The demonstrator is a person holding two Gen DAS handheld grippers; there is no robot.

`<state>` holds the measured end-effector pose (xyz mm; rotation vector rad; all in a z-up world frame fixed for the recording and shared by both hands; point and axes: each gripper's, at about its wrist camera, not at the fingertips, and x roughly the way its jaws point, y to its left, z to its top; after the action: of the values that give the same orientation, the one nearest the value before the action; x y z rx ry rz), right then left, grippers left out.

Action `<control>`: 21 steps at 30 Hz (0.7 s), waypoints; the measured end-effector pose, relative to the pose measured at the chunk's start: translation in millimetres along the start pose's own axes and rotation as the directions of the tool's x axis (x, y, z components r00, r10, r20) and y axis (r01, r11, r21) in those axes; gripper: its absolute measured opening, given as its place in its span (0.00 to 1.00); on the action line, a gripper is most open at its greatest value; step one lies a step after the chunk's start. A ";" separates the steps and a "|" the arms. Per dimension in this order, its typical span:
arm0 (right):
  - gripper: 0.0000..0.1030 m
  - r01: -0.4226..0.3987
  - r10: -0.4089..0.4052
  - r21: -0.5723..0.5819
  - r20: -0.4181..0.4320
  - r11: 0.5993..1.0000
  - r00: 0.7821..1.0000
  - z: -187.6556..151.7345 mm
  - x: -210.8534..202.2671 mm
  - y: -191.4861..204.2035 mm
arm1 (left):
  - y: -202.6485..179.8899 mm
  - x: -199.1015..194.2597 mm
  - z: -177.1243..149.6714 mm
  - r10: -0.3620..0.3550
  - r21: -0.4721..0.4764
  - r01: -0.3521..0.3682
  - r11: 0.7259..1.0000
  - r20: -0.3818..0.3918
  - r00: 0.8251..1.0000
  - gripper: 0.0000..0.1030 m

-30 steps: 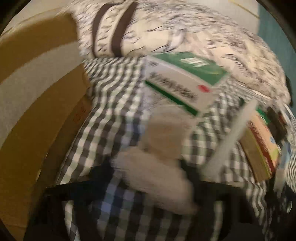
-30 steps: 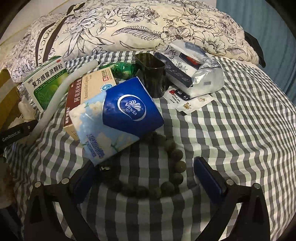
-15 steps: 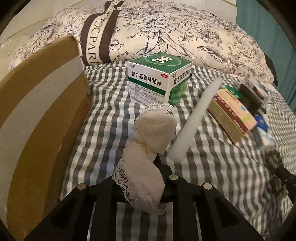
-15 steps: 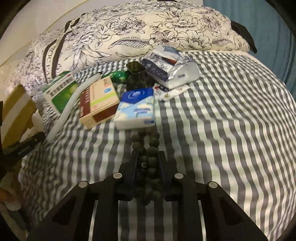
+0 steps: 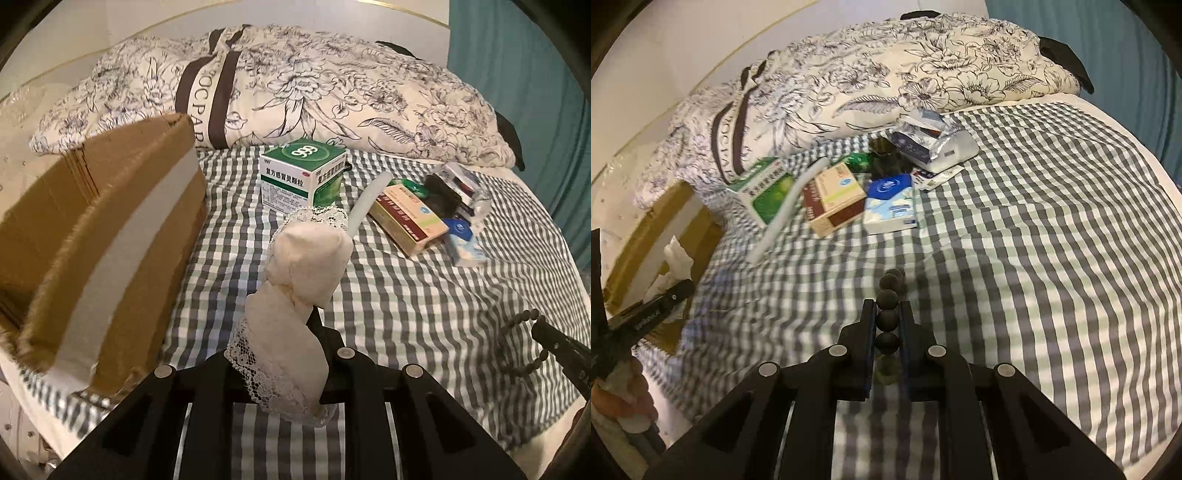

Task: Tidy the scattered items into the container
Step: 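Grasp the dark bead bracelet with the right gripper, then carry the lace cloth and bead bracelet over the cardboard box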

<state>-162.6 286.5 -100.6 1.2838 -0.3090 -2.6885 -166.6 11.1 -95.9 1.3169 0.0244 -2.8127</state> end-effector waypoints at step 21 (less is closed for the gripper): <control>0.11 -0.035 0.047 -0.083 0.148 0.996 0.988 -4.2 -116.2 58.9 | -16.6 -119.4 1.3 -0.108 0.055 0.101 0.993 0.134 0.985 0.17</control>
<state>-84.2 254.3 -1.5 1.0450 -0.2387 -2.7379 -91.9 30.7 -3.4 1.1610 0.0233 -3.0033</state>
